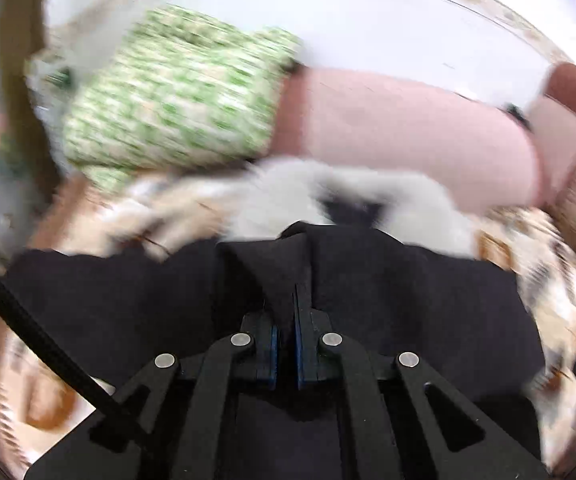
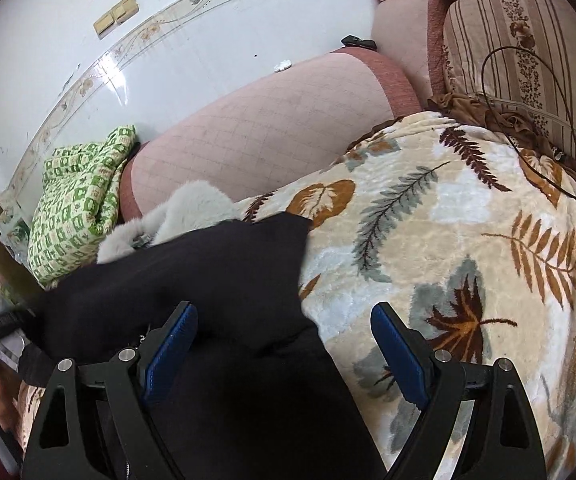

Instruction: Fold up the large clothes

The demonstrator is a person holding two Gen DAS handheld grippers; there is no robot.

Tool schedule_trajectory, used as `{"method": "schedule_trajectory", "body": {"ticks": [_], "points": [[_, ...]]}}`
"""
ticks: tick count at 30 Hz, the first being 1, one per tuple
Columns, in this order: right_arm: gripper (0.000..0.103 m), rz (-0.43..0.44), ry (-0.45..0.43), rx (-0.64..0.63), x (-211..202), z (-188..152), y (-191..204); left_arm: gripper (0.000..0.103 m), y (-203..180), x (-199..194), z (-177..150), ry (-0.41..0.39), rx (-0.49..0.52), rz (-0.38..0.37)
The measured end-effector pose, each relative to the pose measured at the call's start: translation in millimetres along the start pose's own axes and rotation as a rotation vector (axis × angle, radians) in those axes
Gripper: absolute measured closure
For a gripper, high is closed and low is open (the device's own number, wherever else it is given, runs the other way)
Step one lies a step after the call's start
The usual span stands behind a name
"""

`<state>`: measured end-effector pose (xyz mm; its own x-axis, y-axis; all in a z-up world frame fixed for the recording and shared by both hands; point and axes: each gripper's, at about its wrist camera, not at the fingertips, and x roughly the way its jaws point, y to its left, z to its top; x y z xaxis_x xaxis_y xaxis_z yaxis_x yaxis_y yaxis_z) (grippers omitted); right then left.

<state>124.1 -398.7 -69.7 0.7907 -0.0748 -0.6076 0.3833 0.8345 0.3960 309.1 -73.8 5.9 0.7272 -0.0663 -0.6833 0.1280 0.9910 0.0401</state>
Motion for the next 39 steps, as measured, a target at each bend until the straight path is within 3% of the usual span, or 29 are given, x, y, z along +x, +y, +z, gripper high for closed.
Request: {"method": "schedule_trajectory", "body": {"ticks": [2,4,8,10,13,19,21,23,24,26,29,31,34,39], "points": [[0.012,0.002,0.007,-0.009,3,-2,4,0.097,22,14,7,0.012,-0.016,0.043],[0.012,0.004,0.02,-0.023,7,-3,9,0.097,45,44,5,0.093,-0.054,0.046],[0.012,-0.005,0.044,-0.077,17,-8,22,0.096,67,100,-20,0.24,-0.093,0.079],[0.012,-0.013,0.062,-0.105,23,-12,28,0.095,69,120,-38,0.275,-0.088,0.113],[0.012,-0.029,0.086,-0.13,32,-17,30,0.093,64,133,-57,0.282,-0.066,0.141],[0.012,-0.037,0.119,-0.141,44,-21,32,0.092,37,140,-66,0.219,0.077,0.289],[0.012,-0.041,0.121,-0.157,44,-23,35,0.084,36,137,-66,0.216,0.1,0.318],[0.012,-0.047,0.102,-0.178,39,-23,40,0.066,41,127,-61,0.232,0.089,0.334],[0.012,-0.047,0.09,-0.184,35,-22,42,0.055,48,118,-57,0.241,0.055,0.309],[0.012,-0.033,0.058,-0.192,23,-20,46,0.049,72,90,-50,0.236,-0.062,0.209],[0.012,-0.011,0.026,-0.192,8,-19,54,0.036,109,45,-52,0.199,-0.18,0.152],[0.012,0.022,0.01,-0.192,-4,-21,61,0.033,136,18,-56,0.17,-0.218,0.173],[0.012,0.086,0.018,-0.193,-19,-31,78,0.031,185,-11,-65,0.157,-0.234,0.27],[0.012,0.218,0.115,-0.241,-24,-58,129,0.031,262,-35,-84,0.159,-0.313,0.39]]}}
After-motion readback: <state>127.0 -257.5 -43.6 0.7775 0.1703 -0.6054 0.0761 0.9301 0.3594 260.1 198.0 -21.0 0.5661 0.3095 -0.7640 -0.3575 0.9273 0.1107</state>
